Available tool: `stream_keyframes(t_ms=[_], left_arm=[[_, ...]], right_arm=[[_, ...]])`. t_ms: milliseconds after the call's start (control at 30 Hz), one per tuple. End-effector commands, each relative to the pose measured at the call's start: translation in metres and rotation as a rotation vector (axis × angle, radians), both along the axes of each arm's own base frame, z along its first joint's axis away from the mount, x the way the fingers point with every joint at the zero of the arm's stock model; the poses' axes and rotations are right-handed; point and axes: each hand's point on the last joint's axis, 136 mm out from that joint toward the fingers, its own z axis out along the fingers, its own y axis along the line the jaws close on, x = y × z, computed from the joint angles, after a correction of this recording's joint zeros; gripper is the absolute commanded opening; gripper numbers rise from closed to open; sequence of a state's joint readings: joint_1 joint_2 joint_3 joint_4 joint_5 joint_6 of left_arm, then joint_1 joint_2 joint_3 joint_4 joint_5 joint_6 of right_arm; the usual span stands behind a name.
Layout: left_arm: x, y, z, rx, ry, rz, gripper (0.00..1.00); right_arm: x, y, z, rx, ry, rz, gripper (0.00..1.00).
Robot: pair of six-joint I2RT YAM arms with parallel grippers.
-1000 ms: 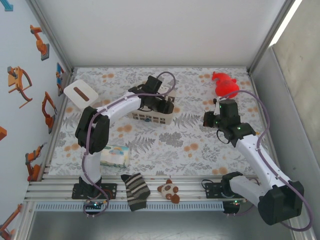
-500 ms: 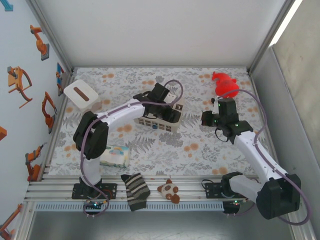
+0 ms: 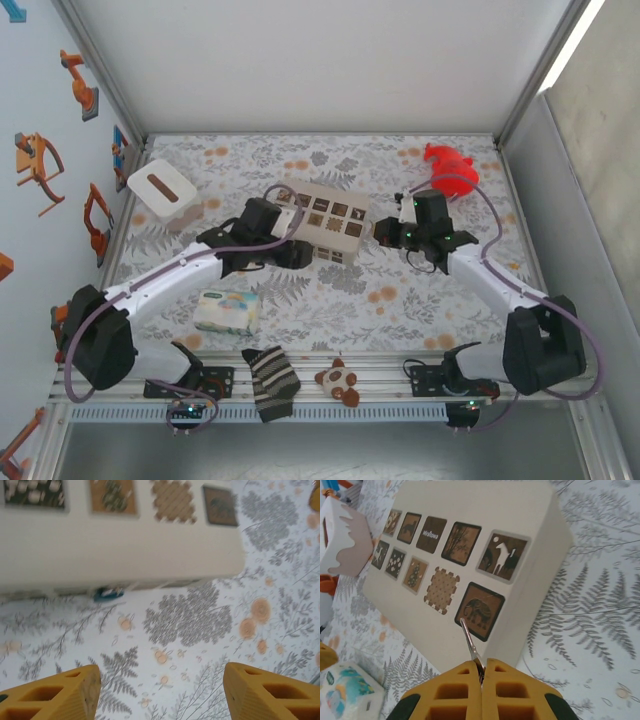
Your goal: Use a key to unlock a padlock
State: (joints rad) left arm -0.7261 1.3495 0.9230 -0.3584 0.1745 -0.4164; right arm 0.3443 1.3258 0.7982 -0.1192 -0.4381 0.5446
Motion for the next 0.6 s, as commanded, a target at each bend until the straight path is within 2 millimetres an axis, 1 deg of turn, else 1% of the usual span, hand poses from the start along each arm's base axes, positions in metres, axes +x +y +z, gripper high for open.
stream_keyframes(t_ms=[0,133,267,433,567], left_arm=[[0.005,0.007,-0.010,-0.095,0.032,0.085,0.66],[0.020,0.010,-0.018,-0.194,0.057,0.122,0.63],[0.037,0.006,-0.025,-0.182,0.043,0.120,0.61],[0.063,0.011,-0.040,-0.220,0.061,0.162,0.55],[0.077,0.009,-0.039,-0.251,0.052,0.165,0.54]], right_arm=[[0.006,0.024,0.010,0.065,-0.021,0.048,0.00],[0.010,0.035,-0.004,0.056,0.003,0.061,0.00],[0.015,0.041,-0.014,0.054,0.021,0.067,0.00],[0.024,0.047,-0.014,0.060,0.014,0.073,0.00],[0.027,0.050,-0.012,0.062,0.010,0.085,0.00]])
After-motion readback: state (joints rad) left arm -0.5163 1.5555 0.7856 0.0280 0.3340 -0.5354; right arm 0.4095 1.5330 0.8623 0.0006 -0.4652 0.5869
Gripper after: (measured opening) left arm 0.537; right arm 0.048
